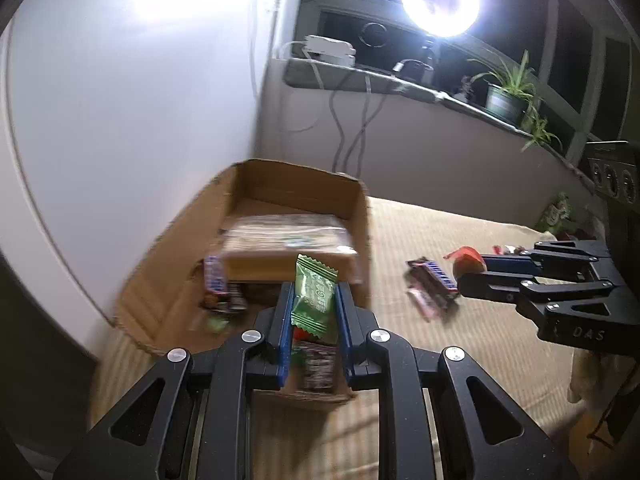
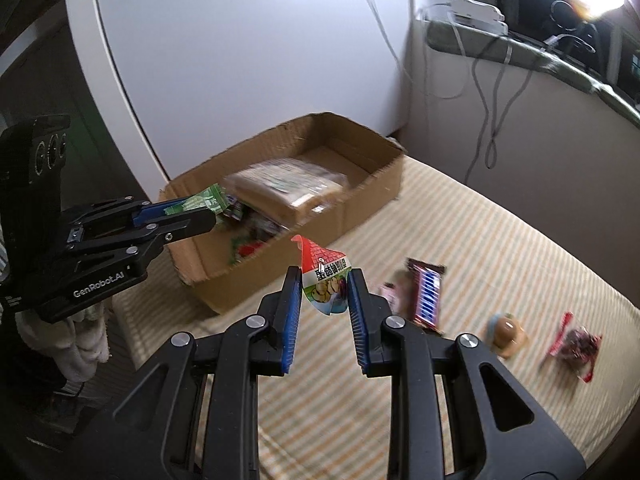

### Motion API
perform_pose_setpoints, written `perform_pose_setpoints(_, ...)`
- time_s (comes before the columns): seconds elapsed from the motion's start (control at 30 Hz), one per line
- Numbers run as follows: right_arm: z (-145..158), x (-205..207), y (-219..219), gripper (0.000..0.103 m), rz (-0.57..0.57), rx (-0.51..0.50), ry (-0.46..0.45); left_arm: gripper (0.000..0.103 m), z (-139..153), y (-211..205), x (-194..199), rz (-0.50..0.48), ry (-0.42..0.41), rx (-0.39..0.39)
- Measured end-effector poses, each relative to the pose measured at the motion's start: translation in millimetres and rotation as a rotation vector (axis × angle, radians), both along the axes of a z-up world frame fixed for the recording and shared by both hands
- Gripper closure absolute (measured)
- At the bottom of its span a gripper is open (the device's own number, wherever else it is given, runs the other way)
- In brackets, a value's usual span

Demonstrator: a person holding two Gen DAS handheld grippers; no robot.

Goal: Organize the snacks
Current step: 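Carry both packets into the cardboard box and open both tools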

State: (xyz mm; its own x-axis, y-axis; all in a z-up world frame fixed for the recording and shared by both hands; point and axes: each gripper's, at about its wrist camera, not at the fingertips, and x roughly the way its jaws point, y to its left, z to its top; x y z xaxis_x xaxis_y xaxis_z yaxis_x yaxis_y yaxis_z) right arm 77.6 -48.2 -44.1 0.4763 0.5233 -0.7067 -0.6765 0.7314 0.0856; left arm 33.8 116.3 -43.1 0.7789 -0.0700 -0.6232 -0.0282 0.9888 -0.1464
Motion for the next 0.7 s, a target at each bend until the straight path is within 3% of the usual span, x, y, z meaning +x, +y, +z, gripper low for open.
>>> perform_pose_setpoints(0.3, -1.7, -1.0, 48.6, 0.079, 0.065, -0.008, 0.004, 0.085, -8.3, 37.8, -0.5, 0.066, 0.012, -0.005)
perform_pose_setpoints(0.7, -17.1, 5.0, 89.3, 0.079, 0.111, -0.042, 0.033, 0.085, -15.2, 53.8, 1.7, 0.084, 0.03, -0.021)
